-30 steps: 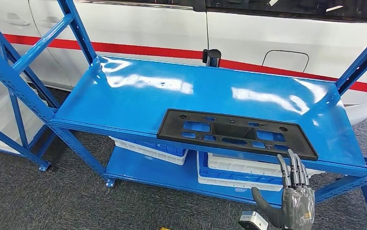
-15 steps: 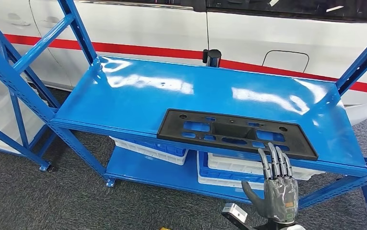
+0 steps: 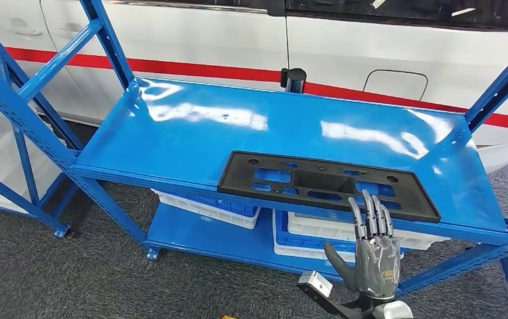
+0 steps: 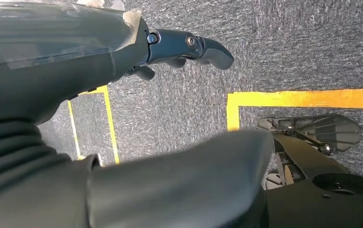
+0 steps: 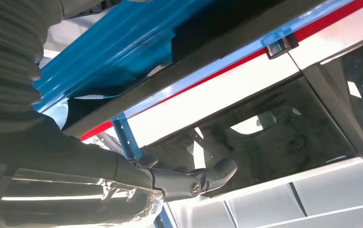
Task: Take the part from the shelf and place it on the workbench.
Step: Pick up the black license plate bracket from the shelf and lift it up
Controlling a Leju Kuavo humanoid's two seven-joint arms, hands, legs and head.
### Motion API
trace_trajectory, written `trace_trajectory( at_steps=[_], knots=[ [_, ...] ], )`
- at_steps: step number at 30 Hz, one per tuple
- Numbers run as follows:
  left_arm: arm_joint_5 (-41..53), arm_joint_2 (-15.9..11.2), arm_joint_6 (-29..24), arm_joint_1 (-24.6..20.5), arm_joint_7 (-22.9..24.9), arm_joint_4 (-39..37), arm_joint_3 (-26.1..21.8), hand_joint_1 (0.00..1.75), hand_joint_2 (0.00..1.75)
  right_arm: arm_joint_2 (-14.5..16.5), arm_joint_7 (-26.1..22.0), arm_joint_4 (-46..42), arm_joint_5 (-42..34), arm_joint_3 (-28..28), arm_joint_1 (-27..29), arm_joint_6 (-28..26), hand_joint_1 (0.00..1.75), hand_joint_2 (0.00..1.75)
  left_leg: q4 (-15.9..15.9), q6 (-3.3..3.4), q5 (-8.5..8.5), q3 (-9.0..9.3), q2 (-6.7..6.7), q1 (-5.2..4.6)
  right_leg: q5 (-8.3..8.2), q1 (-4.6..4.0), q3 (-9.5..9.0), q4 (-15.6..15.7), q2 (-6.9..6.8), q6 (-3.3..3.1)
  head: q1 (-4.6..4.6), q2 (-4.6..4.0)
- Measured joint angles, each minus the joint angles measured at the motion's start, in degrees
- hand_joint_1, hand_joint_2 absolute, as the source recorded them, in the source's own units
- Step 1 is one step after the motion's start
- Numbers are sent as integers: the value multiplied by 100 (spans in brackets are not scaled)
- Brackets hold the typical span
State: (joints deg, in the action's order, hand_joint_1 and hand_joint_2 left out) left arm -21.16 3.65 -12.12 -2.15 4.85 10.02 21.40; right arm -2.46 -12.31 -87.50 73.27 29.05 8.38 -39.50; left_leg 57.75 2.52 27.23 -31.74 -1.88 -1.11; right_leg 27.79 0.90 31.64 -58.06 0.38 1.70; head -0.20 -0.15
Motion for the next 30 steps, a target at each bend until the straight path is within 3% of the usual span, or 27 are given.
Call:
trace_trajectory(
  at_steps=[2, 6, 20, 30],
  knots=[
    [3, 4, -5, 0, -9, -1, 0, 0, 0, -3, -47, 20, -37, 38, -52, 0, 0, 175, 0, 0, 0, 0, 0, 0, 0, 0, 0, 0, 0, 0, -1, 0],
    [9, 9, -5, -1, -23, 0, 0, 0, 175, -4, -83, 72, -45, 116, -143, 0, 0, 175, 0, 0, 0, 0, -1, 0, 0, 0, 0, 0, 0, 0, -1, 0],
    [96, 26, 23, -2, -76, -1, 3, 0, 175, 37, -122, 586, 15, 478, -589, 0, 0, 175, 0, 0, 0, -1, 0, 0, 0, 0, 1, 0, 0, 0, -1, 0],
    [227, 14, 108, -8, -80, -1, 18, 0, 175, 128, 122, 879, 295, 528, -823, 0, 0, 175, 0, 0, 0, -2, 0, 0, 0, 0, 1, 0, 0, 0, -1, 0]
  ],
)
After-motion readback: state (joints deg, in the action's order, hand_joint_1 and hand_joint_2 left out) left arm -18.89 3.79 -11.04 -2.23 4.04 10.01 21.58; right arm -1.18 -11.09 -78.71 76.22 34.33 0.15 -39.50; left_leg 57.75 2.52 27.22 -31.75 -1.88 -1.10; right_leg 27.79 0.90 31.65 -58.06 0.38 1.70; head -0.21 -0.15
